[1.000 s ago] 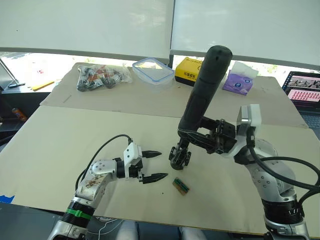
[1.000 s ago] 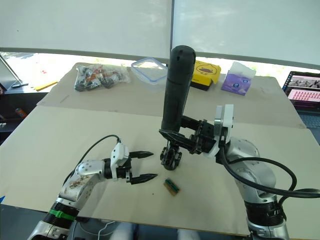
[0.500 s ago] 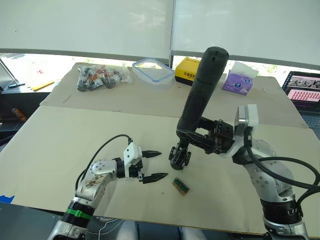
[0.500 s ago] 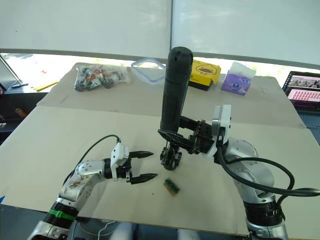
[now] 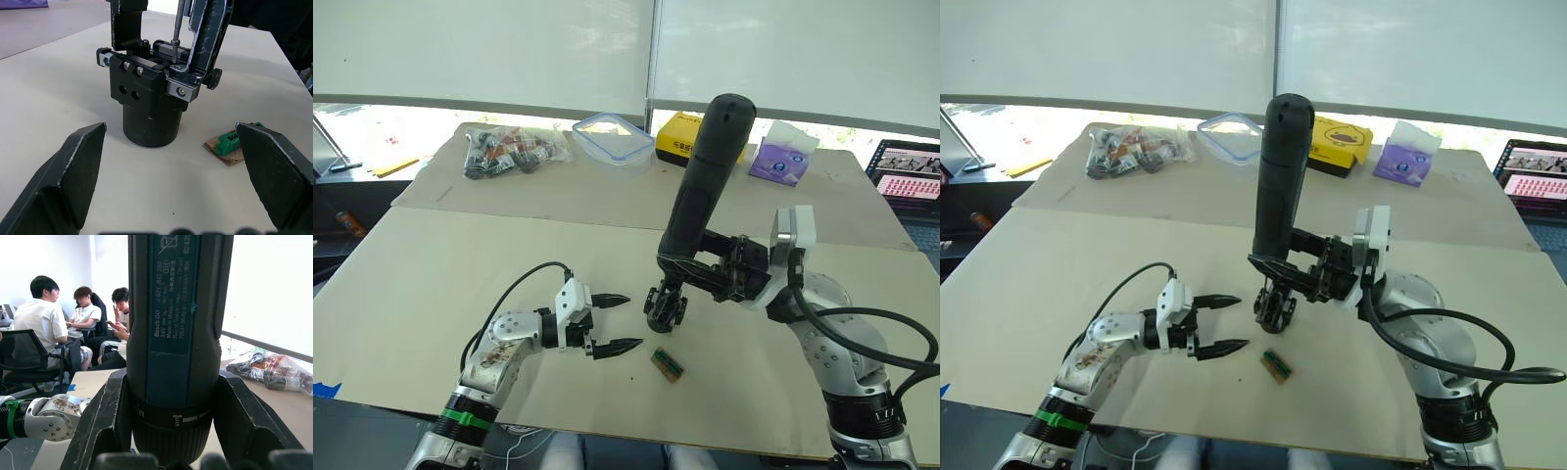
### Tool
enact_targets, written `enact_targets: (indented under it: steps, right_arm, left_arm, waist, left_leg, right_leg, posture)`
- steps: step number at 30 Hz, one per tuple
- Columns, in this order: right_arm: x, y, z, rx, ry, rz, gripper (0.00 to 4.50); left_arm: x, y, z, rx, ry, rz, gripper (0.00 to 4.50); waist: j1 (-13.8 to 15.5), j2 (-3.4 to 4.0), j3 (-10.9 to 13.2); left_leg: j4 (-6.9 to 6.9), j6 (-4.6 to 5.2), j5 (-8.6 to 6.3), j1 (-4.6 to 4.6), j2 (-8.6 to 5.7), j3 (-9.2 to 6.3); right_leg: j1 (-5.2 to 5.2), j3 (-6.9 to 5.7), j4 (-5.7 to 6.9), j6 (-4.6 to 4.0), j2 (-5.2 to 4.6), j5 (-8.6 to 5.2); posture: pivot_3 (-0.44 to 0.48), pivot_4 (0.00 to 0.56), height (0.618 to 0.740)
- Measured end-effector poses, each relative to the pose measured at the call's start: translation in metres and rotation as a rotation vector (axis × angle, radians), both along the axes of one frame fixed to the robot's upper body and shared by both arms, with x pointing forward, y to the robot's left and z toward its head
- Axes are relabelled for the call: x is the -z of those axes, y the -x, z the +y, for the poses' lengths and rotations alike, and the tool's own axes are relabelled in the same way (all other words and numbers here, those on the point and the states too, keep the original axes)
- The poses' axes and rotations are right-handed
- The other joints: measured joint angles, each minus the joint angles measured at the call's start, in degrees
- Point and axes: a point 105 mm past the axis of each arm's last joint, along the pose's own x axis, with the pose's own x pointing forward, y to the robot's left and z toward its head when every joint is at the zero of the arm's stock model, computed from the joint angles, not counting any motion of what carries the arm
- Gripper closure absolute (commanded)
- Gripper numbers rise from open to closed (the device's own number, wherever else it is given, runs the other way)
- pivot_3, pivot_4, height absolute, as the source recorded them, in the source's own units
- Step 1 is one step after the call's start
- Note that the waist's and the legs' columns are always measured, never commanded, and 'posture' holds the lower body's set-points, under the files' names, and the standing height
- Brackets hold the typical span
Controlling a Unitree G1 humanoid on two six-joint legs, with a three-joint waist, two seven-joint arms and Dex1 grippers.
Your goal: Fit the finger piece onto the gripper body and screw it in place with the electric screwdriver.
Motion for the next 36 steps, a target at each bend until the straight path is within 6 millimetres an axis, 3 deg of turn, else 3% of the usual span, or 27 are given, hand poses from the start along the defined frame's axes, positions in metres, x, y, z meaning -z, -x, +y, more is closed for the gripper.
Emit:
enact_targets:
  steps: [36]
  right_arm:
    - [0.0041,-0.0005,-0.0004,0.007,0.018,0.013,2.6]
  left_arm:
    - [0.0013,-0.0003,0.0004,-0.004,-0.005,0.014,0.0]
  waist:
    - [-0.01,0.0,0.0]
  left_leg:
    - [0.0,0.0,0.0,0.01,0.0,0.0]
  right_leg:
    - [0.01,0.0,0.0,0.0,0.0,0.0]
  posture:
    - [0.0,0.15,0.74]
